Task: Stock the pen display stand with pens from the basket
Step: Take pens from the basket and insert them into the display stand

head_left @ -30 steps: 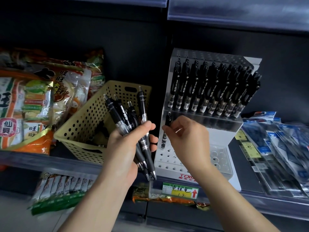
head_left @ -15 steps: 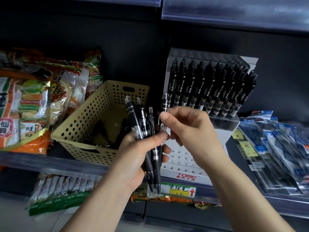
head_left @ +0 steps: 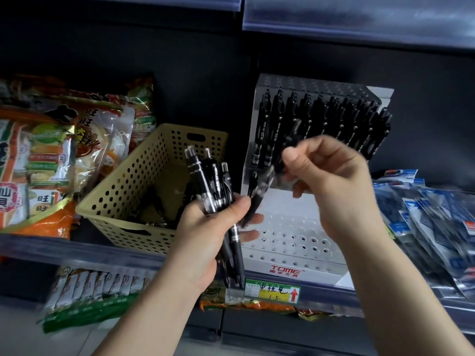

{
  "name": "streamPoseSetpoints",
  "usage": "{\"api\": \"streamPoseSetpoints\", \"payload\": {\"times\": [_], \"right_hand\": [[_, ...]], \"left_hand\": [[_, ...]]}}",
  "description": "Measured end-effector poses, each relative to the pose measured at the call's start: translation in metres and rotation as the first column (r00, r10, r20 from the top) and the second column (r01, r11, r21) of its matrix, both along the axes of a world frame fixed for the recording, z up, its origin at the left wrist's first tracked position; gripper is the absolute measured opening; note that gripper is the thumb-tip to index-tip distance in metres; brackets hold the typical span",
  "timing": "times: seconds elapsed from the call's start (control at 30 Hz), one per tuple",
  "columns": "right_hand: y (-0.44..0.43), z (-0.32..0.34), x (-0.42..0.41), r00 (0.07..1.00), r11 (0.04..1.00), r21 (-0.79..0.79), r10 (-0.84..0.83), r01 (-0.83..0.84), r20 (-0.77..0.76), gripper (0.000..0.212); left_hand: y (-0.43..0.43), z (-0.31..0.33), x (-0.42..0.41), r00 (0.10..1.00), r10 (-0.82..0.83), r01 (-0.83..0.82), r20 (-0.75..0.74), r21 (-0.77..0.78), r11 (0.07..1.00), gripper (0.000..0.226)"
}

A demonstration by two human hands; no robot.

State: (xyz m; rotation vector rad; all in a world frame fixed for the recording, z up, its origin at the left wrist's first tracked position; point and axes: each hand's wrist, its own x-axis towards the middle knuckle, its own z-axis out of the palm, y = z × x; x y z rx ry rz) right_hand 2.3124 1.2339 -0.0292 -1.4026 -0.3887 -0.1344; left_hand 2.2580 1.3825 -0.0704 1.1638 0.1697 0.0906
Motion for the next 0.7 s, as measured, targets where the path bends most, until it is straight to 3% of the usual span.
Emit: {"api": "streamPoseSetpoints", "payload": {"times": [0.1, 0.23, 0.4, 0.7], "right_hand": [[-0.003, 0.002, -0.001, 0.956, 0.963, -0.109, -0.223, 0.246, 0.189, 0.017], [0.005, -0.014, 0.001, 0.862, 0.862, -0.246, -0.334, 0.443, 0.380, 0.015], [0.016, -0.036, 0.004, 0.833, 0.793, -0.324, -0.376, 0.516, 0.407, 0.015], [0.021, -0.054, 0.008, 0.830, 0.685, -0.484, -0.355, 0.544, 0.431, 0.015]], "left_hand": [[0.001, -0.001, 0.001, 0.985, 0.170, -0.170, 0.017, 0.035, 0.985, 0.012], [0.002, 0.001, 0.001, 0.970, 0.239, -0.238, -0.043, 0.042, 0.970, 0.020], [0.001, 0.002, 0.002, 0.964, 0.263, -0.263, -0.039, 0.014, 0.965, 0.034], [0.005, 0.001, 0.004, 0.966, 0.258, -0.258, -0.007, 0.021, 0.966, 0.032]]}}
